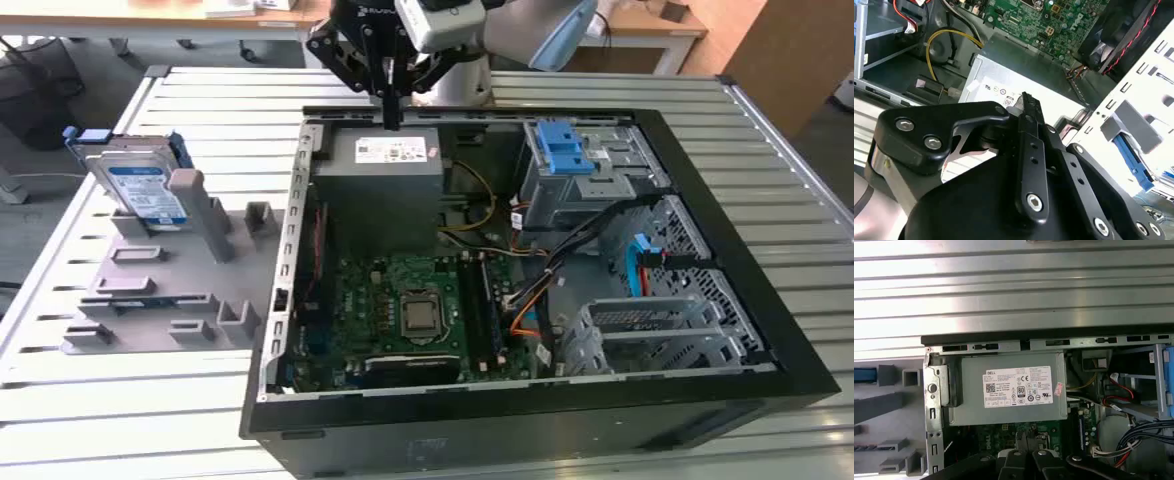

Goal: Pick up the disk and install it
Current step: 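Reach for the disk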

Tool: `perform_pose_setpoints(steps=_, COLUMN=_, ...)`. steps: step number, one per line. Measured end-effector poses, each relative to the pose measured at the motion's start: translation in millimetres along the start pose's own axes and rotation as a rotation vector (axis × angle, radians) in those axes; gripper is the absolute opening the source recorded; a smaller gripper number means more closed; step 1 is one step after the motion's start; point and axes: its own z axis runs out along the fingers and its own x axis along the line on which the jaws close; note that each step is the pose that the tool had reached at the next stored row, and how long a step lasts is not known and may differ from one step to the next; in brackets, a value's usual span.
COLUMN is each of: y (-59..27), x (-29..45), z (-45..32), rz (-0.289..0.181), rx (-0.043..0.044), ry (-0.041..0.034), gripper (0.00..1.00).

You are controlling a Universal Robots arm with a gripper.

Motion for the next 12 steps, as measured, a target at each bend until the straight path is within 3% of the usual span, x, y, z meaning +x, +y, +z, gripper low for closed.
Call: perform_pose_setpoints(steps=12, y=-0.1, x=1.8, z=0.1, rz=0.000, rx=-0.0001, ry=-0.0001, gripper=0.11)
